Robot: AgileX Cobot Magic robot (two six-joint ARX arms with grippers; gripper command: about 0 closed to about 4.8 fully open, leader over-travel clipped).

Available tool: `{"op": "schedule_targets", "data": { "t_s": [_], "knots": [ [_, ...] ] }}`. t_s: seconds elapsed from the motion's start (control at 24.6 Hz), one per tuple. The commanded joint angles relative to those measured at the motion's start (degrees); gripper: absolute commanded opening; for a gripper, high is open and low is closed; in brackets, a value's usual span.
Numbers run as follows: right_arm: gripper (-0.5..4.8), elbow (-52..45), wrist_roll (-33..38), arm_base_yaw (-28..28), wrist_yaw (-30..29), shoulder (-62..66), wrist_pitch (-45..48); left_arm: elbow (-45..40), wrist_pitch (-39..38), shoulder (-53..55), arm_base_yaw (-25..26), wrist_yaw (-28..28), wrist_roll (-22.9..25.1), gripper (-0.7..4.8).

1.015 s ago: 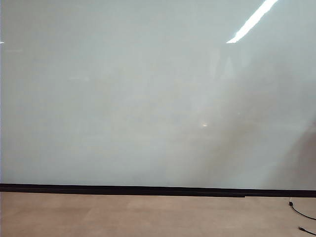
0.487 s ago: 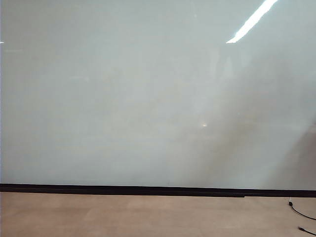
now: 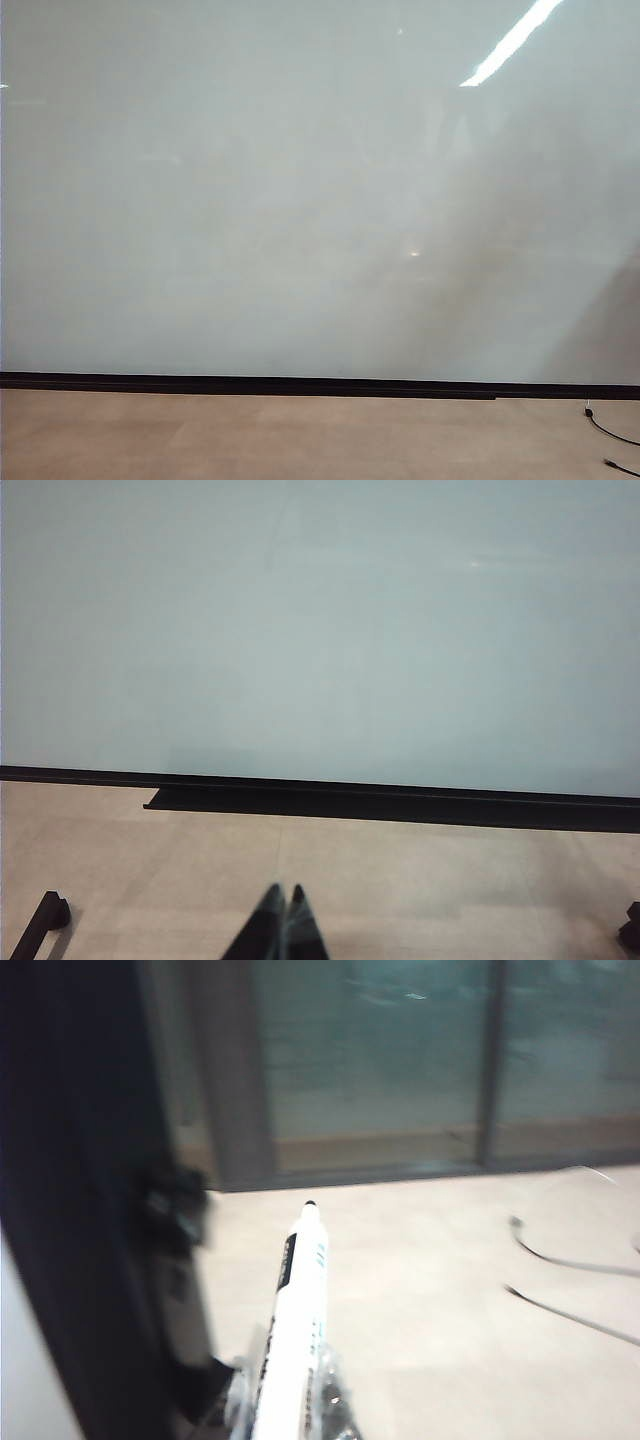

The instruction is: Pick up the pen on the shelf to the right of the whiteboard and write the letter A.

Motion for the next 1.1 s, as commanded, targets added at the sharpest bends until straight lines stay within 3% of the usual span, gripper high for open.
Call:
{"op": "schedule_targets", "data": {
  "t_s": [0.04,0.24,0.41,0.69,0.77,0.89,1.1],
  "knots": [
    [-0.06,-2.4,-0.2,0.0,8.6,-1.8,0.9,0.2,0.3,0.0,0.0,0.3,0.3,-0.04],
    [-0.06,-7.1,-0.9,1.5,17.9,-7.0,0.9,0.2,0.3,0.0,0.0,0.3,0.3,-0.05],
    [-0.06,-16.1,-3.3,6.9,31.5,-19.4,0.8,0.2,0.3,0.0,0.0,0.3,0.3,-0.05],
    [-0.06,-26.9,-3.5,17.1,38.5,-35.9,-0.4,0.2,0.3,0.0,0.0,0.3,0.2,-0.04],
    [-0.06,-29.5,-3.6,24.2,40.3,-43.0,-5.6,0.2,0.3,0.0,0.0,0.3,0.3,-0.05],
    [-0.06,-29.0,-3.8,39.1,42.3,-53.8,-22.2,0.2,0.3,0.0,0.0,0.3,0.3,-0.05],
    [-0.06,-23.6,-5.1,52.0,41.4,-55.8,-37.2,0.2,0.3,0.0,0.0,0.3,0.3,-0.05]
  ]
}}
